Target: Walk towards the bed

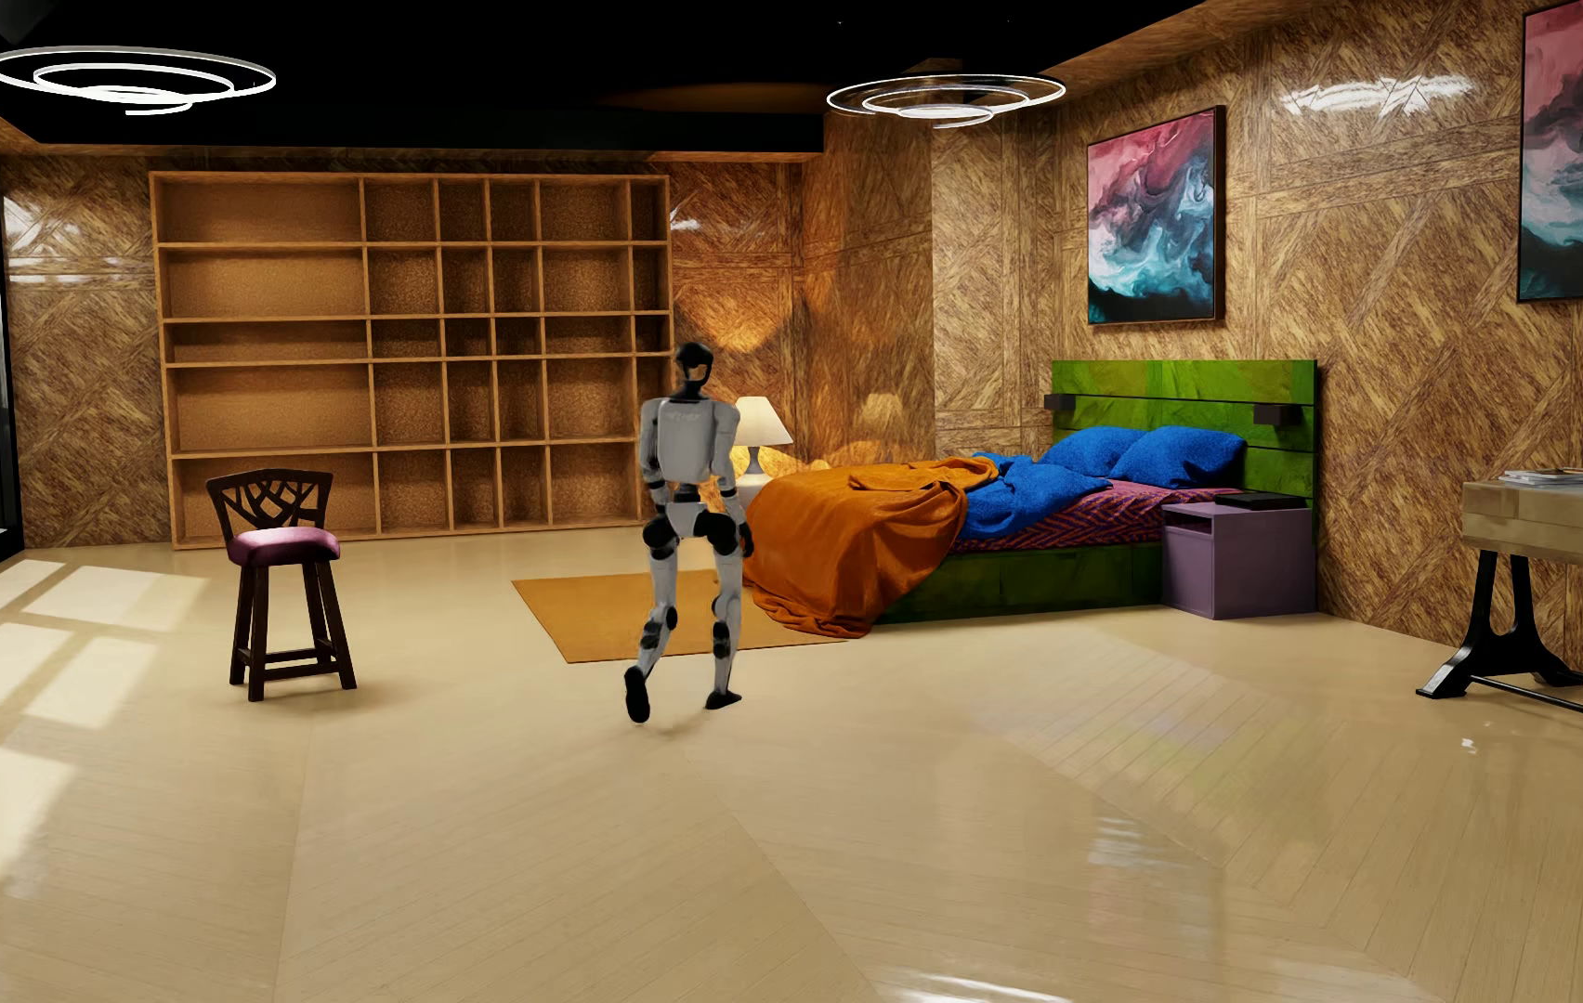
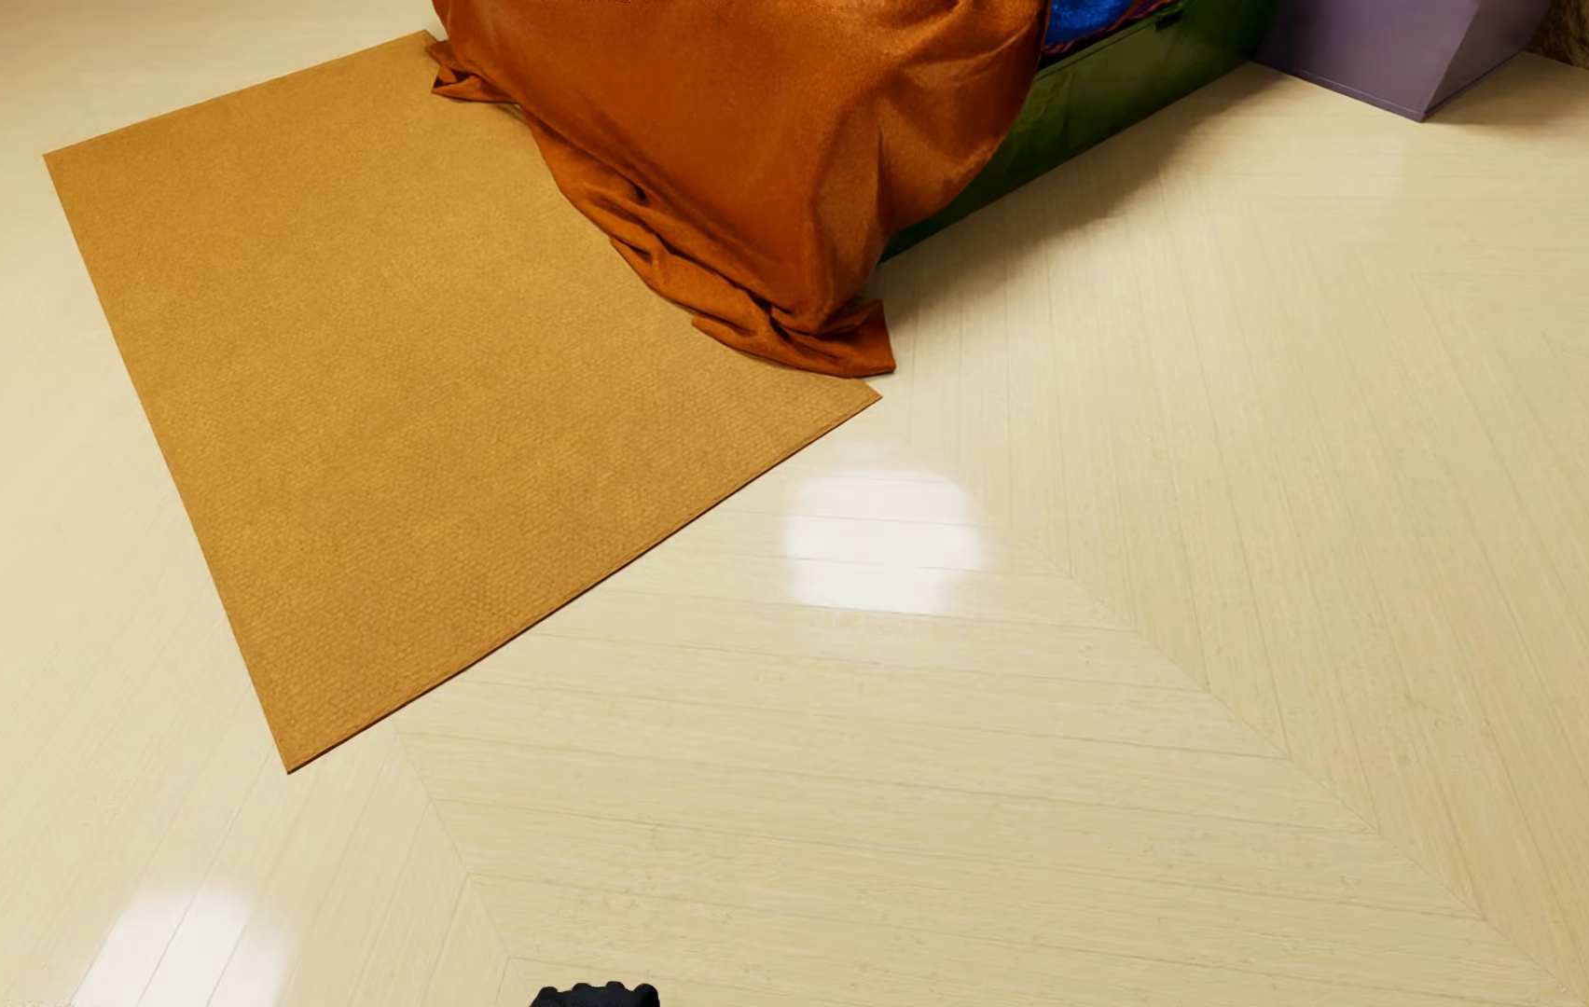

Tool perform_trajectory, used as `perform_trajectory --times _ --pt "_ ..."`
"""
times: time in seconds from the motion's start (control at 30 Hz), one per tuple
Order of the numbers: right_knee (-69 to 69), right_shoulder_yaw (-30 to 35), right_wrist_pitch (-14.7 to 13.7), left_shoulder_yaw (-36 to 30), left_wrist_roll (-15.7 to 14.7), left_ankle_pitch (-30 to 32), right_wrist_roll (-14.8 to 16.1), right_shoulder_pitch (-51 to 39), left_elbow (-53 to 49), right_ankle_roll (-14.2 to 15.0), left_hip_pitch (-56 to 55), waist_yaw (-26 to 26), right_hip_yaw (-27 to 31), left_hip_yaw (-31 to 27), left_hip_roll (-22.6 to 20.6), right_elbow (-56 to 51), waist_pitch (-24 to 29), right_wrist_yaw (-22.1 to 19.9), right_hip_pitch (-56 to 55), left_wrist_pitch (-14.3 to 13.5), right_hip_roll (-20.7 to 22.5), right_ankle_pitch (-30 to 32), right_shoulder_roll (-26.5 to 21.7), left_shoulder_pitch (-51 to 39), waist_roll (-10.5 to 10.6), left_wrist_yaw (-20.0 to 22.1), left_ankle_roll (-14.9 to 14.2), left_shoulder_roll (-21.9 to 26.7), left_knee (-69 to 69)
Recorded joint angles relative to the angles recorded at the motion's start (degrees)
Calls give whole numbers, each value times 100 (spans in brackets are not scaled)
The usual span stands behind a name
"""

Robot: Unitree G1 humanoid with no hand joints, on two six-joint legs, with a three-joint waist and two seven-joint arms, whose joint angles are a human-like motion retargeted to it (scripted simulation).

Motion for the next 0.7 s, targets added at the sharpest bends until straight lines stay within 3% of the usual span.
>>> perform_trajectory --times 0.03,0.07,0.1,0.17,0.23,0.37,0.4,0.47,0.5,0.53,0.57,0.63,0.7 --pt "1 79 -14 72 -4 -155 -126 -149 -310 -50 -455 16 -157 -34 176 50 33 -12 233 161 121 -162 0 95 85 263 -2 164 626" --pt "13 172 -95 329 -228 -375 -278 -253 -725 -99 -861 49 -269 -81 302 272 64 -116 475 299 244 -324 -41 283 158 596 87 273 1010" --pt "34 220 -149 648 -609 -828 -410 -452 -1120 -132 -1214 103 -340 -147 389 622 91 -169 727 265 354 -491 -119 510 212 804 185 398 1153" --pt "45 301 -85 1227 -1391 -1953 -648 -828 -1666 -169 -1799 278 -406 -309 444 1043 133 -93 1252 6 530 -805 -223 854 266 770 610 526 763" --pt "-86 399 -207 1452 -1713 -2369 -787 -1064 -1892 -187 -2205 495 -398 -401 315 1024 144 -113 1763 -144 639 -993 -335 1005 255 740 973 613 -425" --pt "-681 714 -572 1501 -1579 -1734 -750 -1374 -1773 -147 -2452 851 -215 -260 51 652 44 -203 2679 -62 824 -1145 -592 1235 121 801 1002 487 -3803" --pt "-792 808 -578 1545 -1572 -1654 -683 -1450 -1619 -129 -2427 915 -121 -284 -24 611 8 -199 2869 -11 864 -1167 -635 1297 73 833 1030 368 -4516" --pt "-885 960 -471 1621 -1471 -1454 -567 -1568 -1182 -71 -2418 1013 117 -418 -151 637 -50 -204 3247 124 901 -1214 -640 1462 -41 936 776 155 -4931" --pt "-884 1029 -408 1633 -1383 -1021 -529 -1567 -883 -30 -2398 1057 239 -537 -270 654 -72 -184 3433 212 859 -1115 -625 1529 -118 954 1171 27 -4719" --pt "-839 1085 -364 1622 -1263 -572 -497 -1504 -548 55 -2265 1089 338 -594 -377 644 -96 -165 3610 288 767 -953 -615 1568 -220 927 1323 -99 -4626" --pt "-695 1111 -335 1621 -1137 -416 -453 -1367 -225 188 -2120 1102 416 -537 -462 604 -116 -163 3732 345 638 -671 -605 1572 -351 880 1251 -213 -4512" --pt "88 1169 -307 1875 -1093 -767 -356 -946 132 687 -1876 1106 533 -413 -730 517 -117 -69 3625 376 319 340 -590 1545 -653 880 1571 -417 -4211" --pt "1911 1544 -435 2323 -1238 -1263 -433 -625 35 1249 -1650 1118 670 -194 -929 446 -38 478 2818 155 -71 1608 -787 1500 -902 1038 1721 -587 -3905"
